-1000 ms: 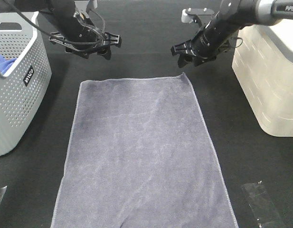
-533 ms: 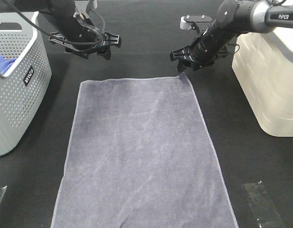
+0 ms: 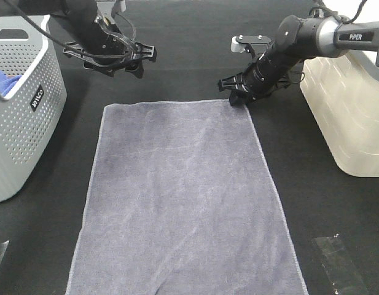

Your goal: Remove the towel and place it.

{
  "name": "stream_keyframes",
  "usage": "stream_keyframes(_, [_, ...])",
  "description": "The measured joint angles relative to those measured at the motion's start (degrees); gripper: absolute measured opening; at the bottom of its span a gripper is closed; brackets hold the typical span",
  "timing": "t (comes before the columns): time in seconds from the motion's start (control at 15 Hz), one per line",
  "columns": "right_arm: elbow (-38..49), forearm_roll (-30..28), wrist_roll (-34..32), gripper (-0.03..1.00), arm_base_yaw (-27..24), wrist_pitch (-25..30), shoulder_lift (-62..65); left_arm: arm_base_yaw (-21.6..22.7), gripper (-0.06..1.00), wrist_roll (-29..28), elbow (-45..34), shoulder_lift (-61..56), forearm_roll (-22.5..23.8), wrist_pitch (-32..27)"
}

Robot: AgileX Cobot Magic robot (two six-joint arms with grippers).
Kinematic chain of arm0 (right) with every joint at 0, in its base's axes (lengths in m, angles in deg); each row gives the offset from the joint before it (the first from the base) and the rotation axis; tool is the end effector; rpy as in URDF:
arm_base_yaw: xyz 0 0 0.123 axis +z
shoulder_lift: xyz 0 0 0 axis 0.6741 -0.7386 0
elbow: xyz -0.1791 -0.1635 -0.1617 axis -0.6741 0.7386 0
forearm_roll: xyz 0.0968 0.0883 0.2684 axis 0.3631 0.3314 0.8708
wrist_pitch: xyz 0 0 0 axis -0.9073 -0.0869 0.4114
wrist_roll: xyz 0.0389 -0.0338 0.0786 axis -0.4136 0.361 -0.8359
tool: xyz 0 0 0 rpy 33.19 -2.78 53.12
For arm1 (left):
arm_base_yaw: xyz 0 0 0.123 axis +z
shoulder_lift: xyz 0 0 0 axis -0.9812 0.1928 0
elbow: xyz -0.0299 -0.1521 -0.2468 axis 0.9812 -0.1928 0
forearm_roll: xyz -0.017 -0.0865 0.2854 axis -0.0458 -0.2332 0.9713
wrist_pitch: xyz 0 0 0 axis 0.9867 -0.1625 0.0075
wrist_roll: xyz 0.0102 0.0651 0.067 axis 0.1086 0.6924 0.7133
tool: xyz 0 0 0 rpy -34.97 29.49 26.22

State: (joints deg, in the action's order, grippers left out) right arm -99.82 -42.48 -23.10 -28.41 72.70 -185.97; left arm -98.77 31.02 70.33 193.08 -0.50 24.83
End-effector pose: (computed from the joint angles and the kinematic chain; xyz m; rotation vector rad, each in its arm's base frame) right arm 0.5652 0.1533 0.0678 -0.3865 2.5403 0.2543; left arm 0.5194 -0.1866 0.1736 0.1523 2.4945 -0.2232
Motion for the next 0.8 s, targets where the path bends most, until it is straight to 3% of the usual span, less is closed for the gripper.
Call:
stream_keyframes(0.07, [-0.06, 0.00, 0.00, 0.35, 0.00, -0.06, -0.11, 0.00, 0.59, 0.00, 0.00, 0.00, 0.00, 0.00])
stream_keyframes(0.27, [-0.17, 0.11, 0.00, 0.05, 0.00, -0.06, -0.29, 0.00, 0.59, 0.00, 0.00, 0.00, 0.00, 0.00])
stream_keyframes(0.33, [-0.29, 0.34, 0.00, 0.00, 0.00, 0.23, -0.29, 0.00, 0.59, 0.00, 0.00, 0.00, 0.00, 0.00])
stream_keyframes(0.6, [-0.92, -0.17, -0.06, 0.00, 0.00, 1.49, -0.29, 0.00, 0.59, 0.00, 0.00, 0.00, 0.00, -0.34])
stream_keyframes(0.8, [-5.10, -4.53, -3.09, 0.00, 0.00, 7.45, -1.09, 0.00, 0.59, -0.29, 0.00, 0.00, 0.23, -0.63])
